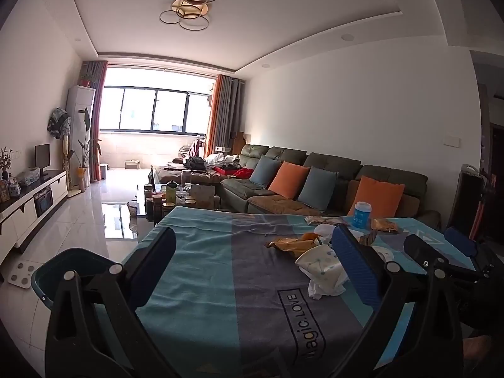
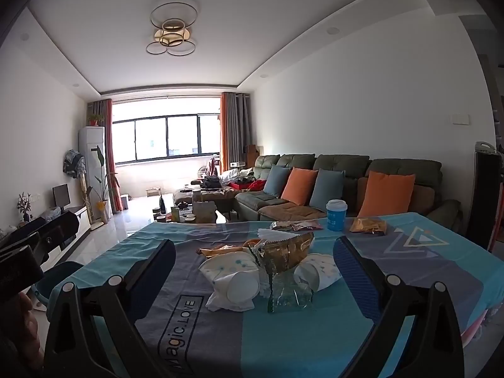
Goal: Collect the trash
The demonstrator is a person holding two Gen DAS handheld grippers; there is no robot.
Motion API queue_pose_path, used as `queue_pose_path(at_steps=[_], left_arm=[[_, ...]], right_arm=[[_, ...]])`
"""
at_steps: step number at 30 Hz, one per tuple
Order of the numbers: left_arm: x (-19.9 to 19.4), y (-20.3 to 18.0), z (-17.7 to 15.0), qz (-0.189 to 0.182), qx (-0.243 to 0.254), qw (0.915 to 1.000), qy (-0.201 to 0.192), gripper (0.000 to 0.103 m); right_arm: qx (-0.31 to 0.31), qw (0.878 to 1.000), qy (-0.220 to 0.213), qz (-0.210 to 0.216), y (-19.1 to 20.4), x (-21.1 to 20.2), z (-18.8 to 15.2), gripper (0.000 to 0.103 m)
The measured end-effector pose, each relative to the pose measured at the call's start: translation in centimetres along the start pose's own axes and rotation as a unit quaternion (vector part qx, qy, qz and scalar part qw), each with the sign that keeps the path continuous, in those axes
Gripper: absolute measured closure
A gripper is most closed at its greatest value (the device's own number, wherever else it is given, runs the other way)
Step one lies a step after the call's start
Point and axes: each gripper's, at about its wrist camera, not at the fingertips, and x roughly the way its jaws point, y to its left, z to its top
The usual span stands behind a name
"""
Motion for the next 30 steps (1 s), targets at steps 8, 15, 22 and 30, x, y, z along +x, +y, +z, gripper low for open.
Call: queue_pose_path(at_steps=[8, 15, 22, 30], left_arm=[[0.19, 0.03, -0.25, -0.006, -0.004, 1.0, -0.004, 0.005], [-0.01, 0.14, -0.03, -0.007, -0.008, 0.9999, -0.005, 0.005], [0.07, 0.09, -0.1, -0.007, -0.004, 0.9999, -0.006, 0.005], [-0.15, -0.07, -0.11, -0.01, -0.003, 0.9999, -0.011, 0.005]], right_arm=[[-0.002, 1.0, -0.005, 0.003, 0.15, 0.52, -0.09, 0.006], [-0.002, 1.0, -0.008, 0.002, 0.21, 0.31, -0.12, 0.006], [-0.001, 1.0, -0.01, 0.001, 0.13, 0.17, 0.09, 0.006], [0.001, 1.0, -0.011, 0.002, 0.13, 0.38, 0.09, 0.006]])
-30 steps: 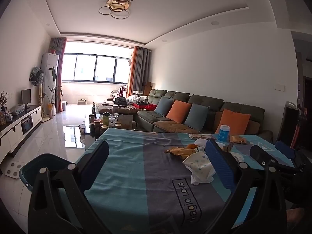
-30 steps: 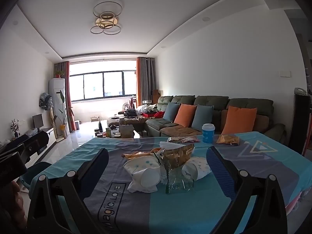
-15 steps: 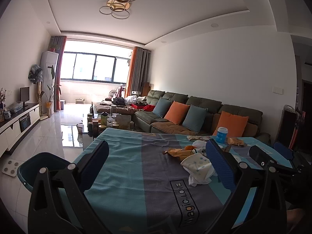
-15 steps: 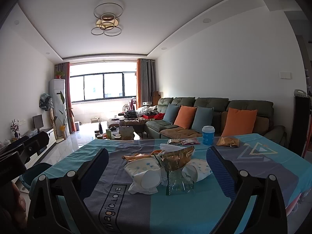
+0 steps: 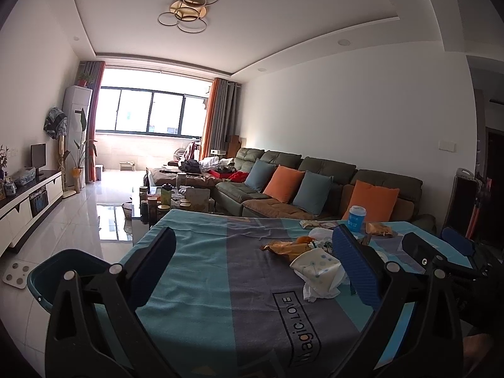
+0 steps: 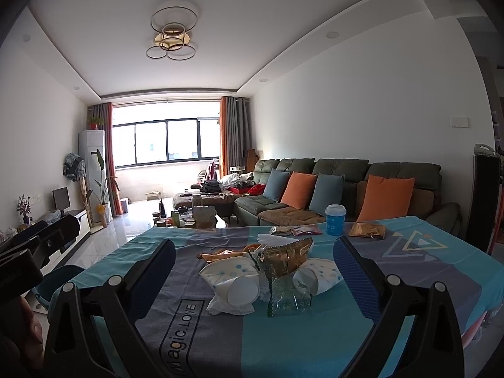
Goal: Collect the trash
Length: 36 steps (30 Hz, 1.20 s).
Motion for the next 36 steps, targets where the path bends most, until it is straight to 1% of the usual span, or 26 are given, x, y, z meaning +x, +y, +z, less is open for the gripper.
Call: queue_pose_path(at_steps=[11, 14, 30, 36], left_arm=[[-0.22, 0.12, 0.06, 0.004, -0.003, 1.0, -0.004, 0.005], [-0.38, -0.01, 0.05, 0.004, -0.002, 1.0, -0.007, 0.005], [-0.41, 0.18, 0.12, 0.006, -0.003, 1.0, -0.006, 0.005], [-0.41, 0.16, 0.08, 0.007, -0.005, 0.9999, -0.008, 0.005]], right_arm=[[0.001, 1.0, 0.001, 0.0, -0.06, -0.17, -0.02, 0.006], [0.0, 1.0, -0.007, -0.001, -0.09, -0.64, -0.03, 0.006], [0.005, 1.0, -0.002, -0.001, -0.31, -0.49, -0.15, 0.006], [0.016, 1.0, -0.002, -0.005, -0.76, -0.57, -0.02, 0.006]])
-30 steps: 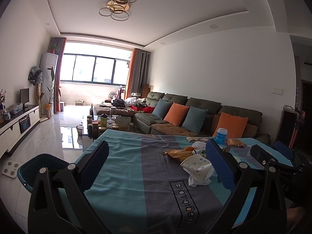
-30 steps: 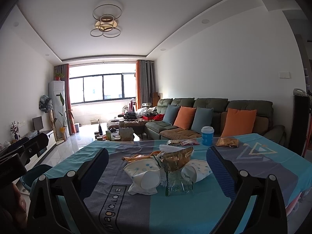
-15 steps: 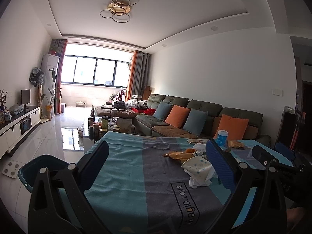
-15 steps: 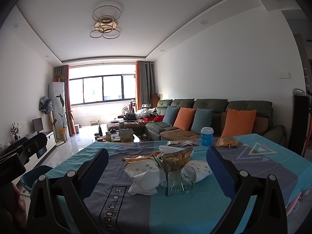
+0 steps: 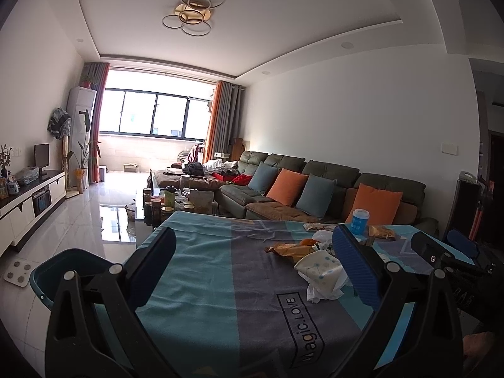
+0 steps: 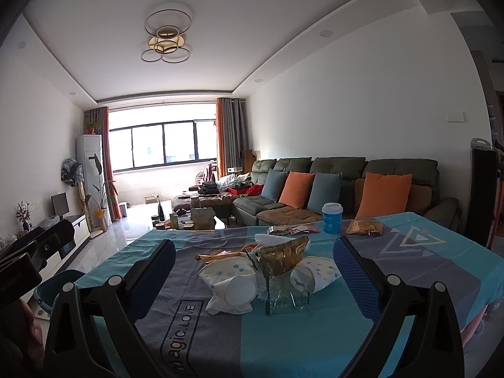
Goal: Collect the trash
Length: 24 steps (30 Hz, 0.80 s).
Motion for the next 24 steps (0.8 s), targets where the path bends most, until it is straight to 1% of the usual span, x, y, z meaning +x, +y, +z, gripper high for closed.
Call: queue_pose_path(at_steps=[6, 10, 12, 14, 20, 24], left_arm=[[0.0, 0.1, -0.1, 0.002, -0.003, 1.0, -0.005, 0.005], [0.4, -0.1, -0.3, 0.002, 0.012, 0.9999, -0.001, 0.005], [0.9, -0.5, -0.4, -0.003, 0.024, 0.9997, 0.01, 0.005], [1.6, -0.6, -0.6, -0.001, 0.03, 0.9993, 0.023, 0.005], [2.8, 0.0, -0.9, -0.004, 0.012, 0.999, 0.043, 0.005], [4.2, 0.3, -1.3, -0.01, 0.013, 0.9969, 0.077, 0.005]], right_arm=[[0.0, 1.0, 0.001, -0.002, -0.1, 0.0, 0.1, 0.006], [0.0, 1.0, 0.003, -0.002, -0.1, 0.0, 0.2, 0.006], [-0.001, 1.0, 0.006, -0.004, -0.2, 0.1, 0.3, 0.006], [0.001, 1.0, 0.01, -0.008, -0.4, 0.3, 0.4, 0.006], [0.005, 0.999, 0.026, -0.018, -1.3, 1.1, 0.2, 0.006], [0.005, 0.999, 0.046, -0.022, -1.7, 2.0, 0.0, 0.006]])
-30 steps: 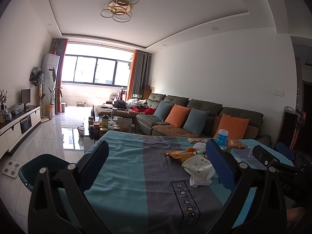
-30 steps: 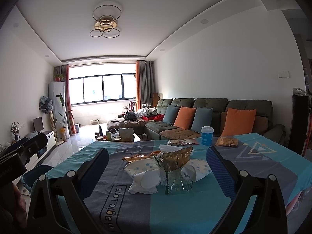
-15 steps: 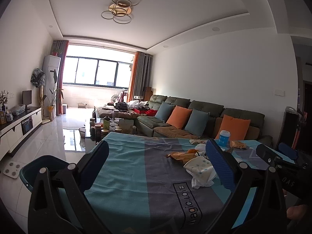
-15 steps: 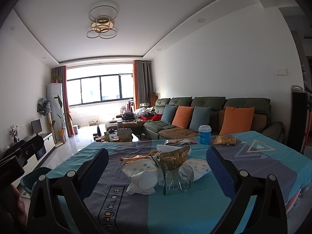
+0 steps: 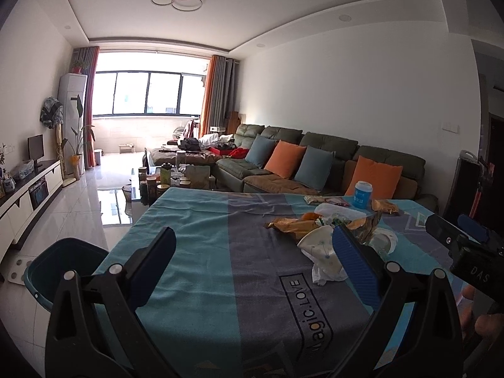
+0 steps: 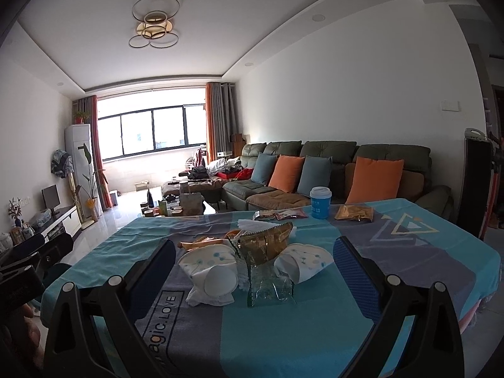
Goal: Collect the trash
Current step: 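Grasp the white paper cup with the left tool while the right tool grasps the clear bottle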
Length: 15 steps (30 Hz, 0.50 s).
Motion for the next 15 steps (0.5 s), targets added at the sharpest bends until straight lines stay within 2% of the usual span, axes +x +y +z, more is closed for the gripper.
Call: queue_pose_path(at_steps=[4, 8, 15], left_arm=[[1.1, 0.0, 0.0, -0.023, 0.0, 0.9993, 0.029, 0.005], [1.9, -1.1, 0.1, -0.028, 0.025, 0.9985, 0.04, 0.005], [4.5, -2.6, 0.4, -0.064, 0.036, 0.995, 0.068, 0.005]], right_arm=[[-0.003, 1.0, 0.021, -0.008, -0.5, 1.0, -0.3, 0.006], [-0.003, 0.999, 0.049, -0.01, -1.0, 2.4, -0.7, 0.006], [0.002, 0.996, 0.093, -0.012, -1.8, 4.9, -1.6, 0.006]])
